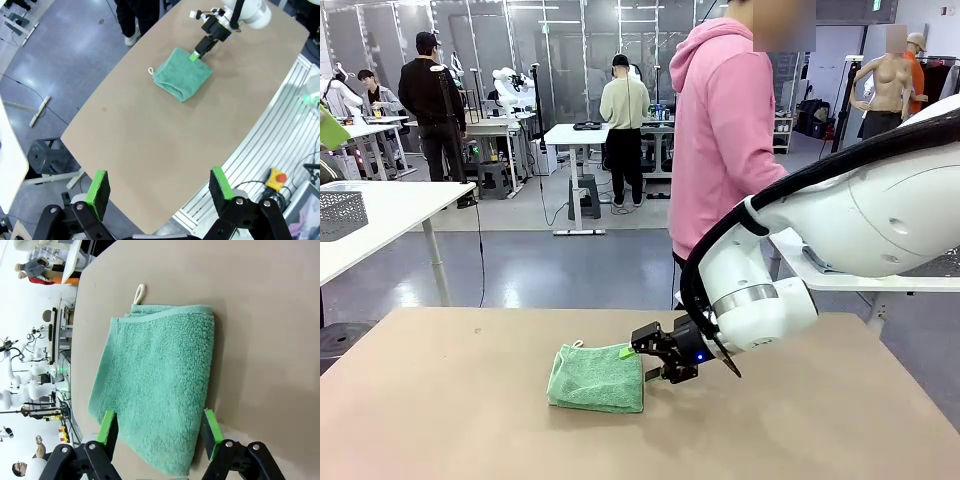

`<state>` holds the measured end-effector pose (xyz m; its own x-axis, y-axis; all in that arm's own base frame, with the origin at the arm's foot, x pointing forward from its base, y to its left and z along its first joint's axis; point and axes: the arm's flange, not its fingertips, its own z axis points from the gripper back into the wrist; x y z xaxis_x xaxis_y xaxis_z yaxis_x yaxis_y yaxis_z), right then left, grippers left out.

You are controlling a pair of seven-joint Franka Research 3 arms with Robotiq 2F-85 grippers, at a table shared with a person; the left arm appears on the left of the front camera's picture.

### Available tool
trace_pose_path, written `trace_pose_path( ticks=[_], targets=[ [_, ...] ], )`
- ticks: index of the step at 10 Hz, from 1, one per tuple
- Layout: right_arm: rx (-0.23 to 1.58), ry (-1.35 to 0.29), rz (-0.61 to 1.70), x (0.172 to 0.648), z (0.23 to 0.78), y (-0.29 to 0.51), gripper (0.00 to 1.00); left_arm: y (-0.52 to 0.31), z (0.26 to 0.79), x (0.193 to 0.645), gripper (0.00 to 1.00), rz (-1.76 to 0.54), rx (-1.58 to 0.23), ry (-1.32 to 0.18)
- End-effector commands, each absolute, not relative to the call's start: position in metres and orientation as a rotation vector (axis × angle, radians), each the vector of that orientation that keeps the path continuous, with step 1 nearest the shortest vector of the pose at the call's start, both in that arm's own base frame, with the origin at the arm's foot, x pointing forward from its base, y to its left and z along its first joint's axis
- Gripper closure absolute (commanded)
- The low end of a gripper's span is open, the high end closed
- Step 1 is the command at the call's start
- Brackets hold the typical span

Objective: Fold the towels and place them in the basket.
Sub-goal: Place the folded Towel with hook on the right side of the table.

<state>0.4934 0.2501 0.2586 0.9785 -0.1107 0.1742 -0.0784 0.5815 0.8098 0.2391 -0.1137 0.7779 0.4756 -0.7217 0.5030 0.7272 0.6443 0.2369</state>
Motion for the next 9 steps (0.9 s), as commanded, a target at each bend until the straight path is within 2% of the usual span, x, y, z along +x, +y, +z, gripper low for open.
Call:
trace_pose_path(
  ticks=[1,4,5,7,9],
  targets=[
    [0.936,-0.207,-0.070,0.503,0.253,0.264,0.16,-0.113,0.777,0.238,0.00,-0.877,0.007,-0.612],
    [0.932,-0.213,-0.089,0.504,0.253,0.274,0.16,-0.113,0.777,0.238,0.00,-0.877,0.007,-0.612],
    [0.926,-0.218,-0.092,0.505,0.253,0.276,0.51,-0.113,0.777,0.238,0.00,-0.877,0.007,-0.612],
    [0.909,-0.221,-0.099,0.505,0.253,0.280,1.00,-0.113,0.777,0.238,0.00,-0.877,0.007,-0.612],
    [0.891,-0.218,-0.105,0.505,0.254,0.285,1.00,-0.113,0.777,0.238,0.00,-0.877,0.007,-0.612]
  ],
)
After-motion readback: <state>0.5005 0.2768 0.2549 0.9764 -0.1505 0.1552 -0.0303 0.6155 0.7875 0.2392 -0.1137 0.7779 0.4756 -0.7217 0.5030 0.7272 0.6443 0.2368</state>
